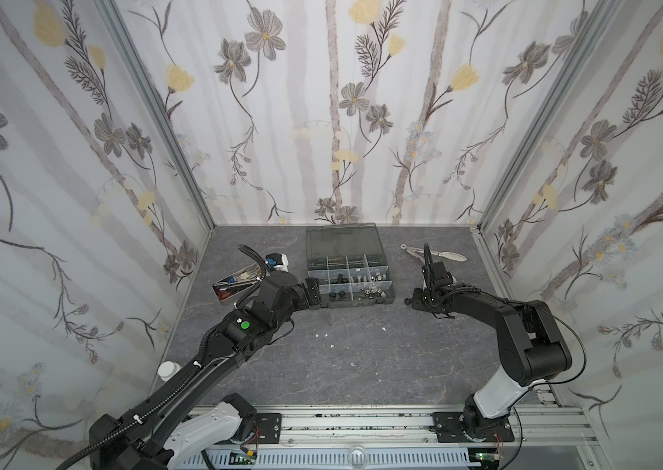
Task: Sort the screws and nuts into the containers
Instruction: 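Close the right gripper on a black hex nut in the cluster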
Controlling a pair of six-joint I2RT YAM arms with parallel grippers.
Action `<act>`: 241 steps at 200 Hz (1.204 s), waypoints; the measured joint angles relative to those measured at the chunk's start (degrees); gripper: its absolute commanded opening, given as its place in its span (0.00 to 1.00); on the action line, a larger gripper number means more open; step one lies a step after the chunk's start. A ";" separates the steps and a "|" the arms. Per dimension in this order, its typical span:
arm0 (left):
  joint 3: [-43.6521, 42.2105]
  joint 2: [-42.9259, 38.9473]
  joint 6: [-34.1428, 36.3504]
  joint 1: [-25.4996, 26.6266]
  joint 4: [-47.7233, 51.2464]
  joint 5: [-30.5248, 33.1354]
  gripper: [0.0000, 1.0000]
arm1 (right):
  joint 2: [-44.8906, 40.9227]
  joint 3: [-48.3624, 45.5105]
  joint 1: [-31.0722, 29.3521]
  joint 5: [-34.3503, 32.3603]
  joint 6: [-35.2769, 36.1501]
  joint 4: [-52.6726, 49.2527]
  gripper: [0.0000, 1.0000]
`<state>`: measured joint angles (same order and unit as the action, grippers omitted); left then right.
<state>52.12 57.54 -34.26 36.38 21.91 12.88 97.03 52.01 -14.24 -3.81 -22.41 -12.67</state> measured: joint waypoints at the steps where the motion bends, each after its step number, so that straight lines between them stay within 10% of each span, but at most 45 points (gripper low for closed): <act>1: 0.00 0.00 0.00 -0.02 0.00 0.02 1.00 | 0.04 0.02 0.00 -0.02 -0.02 0.02 0.46; 64: 0.59 1.42 0.83 -0.33 0.42 0.26 1.00 | 2.67 1.31 0.00 -0.59 0.15 3.43 0.32; 241: 1.01 3.21 0.92 -0.59 0.59 0.35 1.00 | -1.05 -0.02 -0.74 -1.92 0.44 -0.48 0.38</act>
<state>53.12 60.75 -33.34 35.79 22.50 13.23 95.98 51.99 -14.98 -5.74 -21.98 -13.15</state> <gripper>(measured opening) 0.998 0.383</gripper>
